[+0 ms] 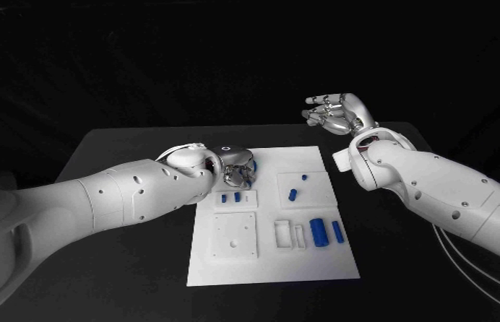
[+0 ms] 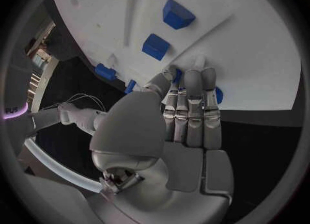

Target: Assemble the parts on the task board

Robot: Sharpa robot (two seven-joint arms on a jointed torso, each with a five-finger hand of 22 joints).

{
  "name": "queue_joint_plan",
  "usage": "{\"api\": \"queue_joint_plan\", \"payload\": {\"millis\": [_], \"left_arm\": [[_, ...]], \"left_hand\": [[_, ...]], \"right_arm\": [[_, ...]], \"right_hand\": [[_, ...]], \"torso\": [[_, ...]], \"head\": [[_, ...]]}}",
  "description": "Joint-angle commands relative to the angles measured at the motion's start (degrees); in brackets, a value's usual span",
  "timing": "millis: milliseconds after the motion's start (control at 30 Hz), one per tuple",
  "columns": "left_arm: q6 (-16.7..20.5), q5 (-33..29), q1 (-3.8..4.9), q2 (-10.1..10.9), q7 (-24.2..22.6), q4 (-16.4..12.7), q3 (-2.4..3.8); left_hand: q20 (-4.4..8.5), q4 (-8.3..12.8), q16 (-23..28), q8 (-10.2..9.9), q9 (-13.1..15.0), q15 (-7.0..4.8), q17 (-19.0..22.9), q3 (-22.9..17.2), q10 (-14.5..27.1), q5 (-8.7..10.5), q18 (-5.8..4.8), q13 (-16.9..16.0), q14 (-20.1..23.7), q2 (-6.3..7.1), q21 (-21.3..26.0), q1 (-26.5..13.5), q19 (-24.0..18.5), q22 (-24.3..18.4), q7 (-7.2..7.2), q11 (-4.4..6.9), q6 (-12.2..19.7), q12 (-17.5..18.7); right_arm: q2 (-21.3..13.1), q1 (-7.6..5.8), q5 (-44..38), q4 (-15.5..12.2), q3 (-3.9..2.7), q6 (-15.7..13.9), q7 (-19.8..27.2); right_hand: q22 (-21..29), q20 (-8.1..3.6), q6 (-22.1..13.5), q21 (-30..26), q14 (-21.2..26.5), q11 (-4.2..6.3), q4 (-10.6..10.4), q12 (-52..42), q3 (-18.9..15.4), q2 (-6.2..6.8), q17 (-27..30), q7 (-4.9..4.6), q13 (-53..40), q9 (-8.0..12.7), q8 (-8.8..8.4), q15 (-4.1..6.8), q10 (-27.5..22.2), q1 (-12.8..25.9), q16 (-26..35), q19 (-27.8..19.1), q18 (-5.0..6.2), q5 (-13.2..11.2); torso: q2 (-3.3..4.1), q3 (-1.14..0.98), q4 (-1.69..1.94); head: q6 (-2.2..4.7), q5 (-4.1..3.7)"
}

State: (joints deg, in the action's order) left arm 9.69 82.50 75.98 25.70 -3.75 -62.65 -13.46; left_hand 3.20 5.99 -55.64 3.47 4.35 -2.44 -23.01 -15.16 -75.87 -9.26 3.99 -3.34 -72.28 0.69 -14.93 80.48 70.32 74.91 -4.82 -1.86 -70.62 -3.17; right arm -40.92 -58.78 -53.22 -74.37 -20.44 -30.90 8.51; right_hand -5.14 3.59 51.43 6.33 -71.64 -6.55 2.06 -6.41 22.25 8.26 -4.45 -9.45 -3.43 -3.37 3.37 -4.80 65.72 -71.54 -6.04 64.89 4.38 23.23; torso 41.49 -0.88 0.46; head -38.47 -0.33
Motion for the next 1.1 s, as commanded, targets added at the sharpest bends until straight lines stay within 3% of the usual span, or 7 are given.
{"api": "queue_joint_plan", "payload": {"millis": [33,333,500,867,967,1100], "left_arm": [[1.9,-0.4,-0.23,0.5,-0.2,-0.2,-0.13],[4.0,-1.8,-0.26,1.7,-0.5,-1.2,-0.03],[3.4,-4.6,-0.26,2.8,-0.9,-2.3,0.42],[-0.1,-18.1,-0.20,5.9,-0.7,-4.2,3.86],[-1.8,-19.7,-0.08,6.9,-0.2,-4.9,4.48],[-4.0,-20.6,0.18,8.0,0.6,-5.6,4.84]], "left_hand": [[0.35,0.8,-0.1,0.2,0.1,0.02,-0.2,0.0,-0.4,-0.20,0.29,-0.1,-0.2,-0.74,-1.0,-0.2,-0.5,1.4,-0.08,0.09,-0.5,-0.2],[0.34,1.2,-0.4,0.2,0.0,0.04,-0.4,0.2,0.1,0.13,0.35,-0.1,-0.5,-1.02,-2.1,-0.6,-0.7,1.3,-0.13,-0.01,-0.2,-0.2],[0.30,1.3,-0.7,0.2,-0.1,0.08,-0.6,0.1,0.2,0.05,0.44,-0.1,-0.6,-1.00,-2.6,-0.6,-0.8,1.3,-0.17,-0.07,0.0,-0.2],[0.29,1.4,-1.8,0.2,-0.1,0.07,-1.1,0.0,0.3,-0.11,0.52,-0.1,-0.6,-1.17,-3.5,-0.9,-0.8,1.3,-0.16,-0.08,0.2,-0.2],[0.26,1.4,-2.0,0.2,-0.1,0.10,-1.2,0.0,0.4,-0.13,0.54,-0.1,-0.5,-1.19,-3.7,-1.1,-0.8,1.3,-0.16,-0.11,0.2,-0.2],[0.24,1.4,-2.0,0.2,-0.1,0.11,-1.1,0.1,0.4,0.03,0.55,-0.1,-0.6,-1.21,-3.8,-1.1,-0.9,1.2,-0.14,-0.10,0.3,-0.2]], "right_arm": [[0.0,0.01,0.5,0.0,-0.03,-1.4,1.0],[0.0,0.02,0.9,0.0,-0.03,-1.9,1.3],[-0.1,0.02,1.4,0.0,-0.03,-2.0,1.3],[-0.3,0.02,1.9,0.0,-0.03,-2.2,1.4],[-0.4,0.02,1.9,-0.1,-0.03,-2.2,1.4],[-0.5,0.02,1.9,0.0,-0.03,-2.1,1.4]], "right_hand": [[0.1,0.21,0.2,0.4,0.4,-0.02,-0.1,0.2,0.4,0.21,0.0,0.04,0.0,0.0,-0.02,0.10,-0.3,0.6,-0.2,0.0,-0.05,0.4],[0.3,0.26,0.2,0.4,0.5,-0.07,-0.3,0.2,0.4,0.24,0.0,0.03,0.0,0.0,-0.01,0.07,-0.4,0.9,-0.2,-0.1,-0.07,0.6],[0.3,0.26,0.2,0.4,0.5,-0.07,-0.3,0.2,0.4,0.24,0.0,0.03,0.0,0.0,-0.01,0.07,-0.4,0.9,-0.2,-0.1,-0.07,0.6],[0.5,0.32,0.0,0.5,0.6,-0.13,-0.4,0.2,0.2,0.27,0.1,0.01,0.0,0.0,-0.02,0.02,-0.6,1.0,-0.1,-0.3,-0.07,0.8],[0.5,0.32,0.0,0.5,0.6,-0.13,-0.4,0.2,0.2,0.27,0.1,0.01,0.0,0.0,-0.02,0.02,-0.6,1.0,-0.1,-0.3,-0.07,0.8],[0.6,0.36,-0.1,0.6,0.7,-0.14,-0.4,0.1,0.0,0.26,0.1,0.00,0.0,0.0,-0.02,-0.02,-0.6,1.0,-0.1,-0.3,-0.07,0.9]], "torso": [[-0.03,0.00,0.05],[-0.04,0.05,0.09],[-0.03,0.04,0.14],[-0.09,0.04,0.29],[-0.09,0.10,0.32],[-0.09,0.07,0.31]], "head": [[0.04,-0.21],[0.20,-0.24],[0.10,-0.22],[0.05,-0.16],[0.07,-0.05],[0.08,0.17]]}}
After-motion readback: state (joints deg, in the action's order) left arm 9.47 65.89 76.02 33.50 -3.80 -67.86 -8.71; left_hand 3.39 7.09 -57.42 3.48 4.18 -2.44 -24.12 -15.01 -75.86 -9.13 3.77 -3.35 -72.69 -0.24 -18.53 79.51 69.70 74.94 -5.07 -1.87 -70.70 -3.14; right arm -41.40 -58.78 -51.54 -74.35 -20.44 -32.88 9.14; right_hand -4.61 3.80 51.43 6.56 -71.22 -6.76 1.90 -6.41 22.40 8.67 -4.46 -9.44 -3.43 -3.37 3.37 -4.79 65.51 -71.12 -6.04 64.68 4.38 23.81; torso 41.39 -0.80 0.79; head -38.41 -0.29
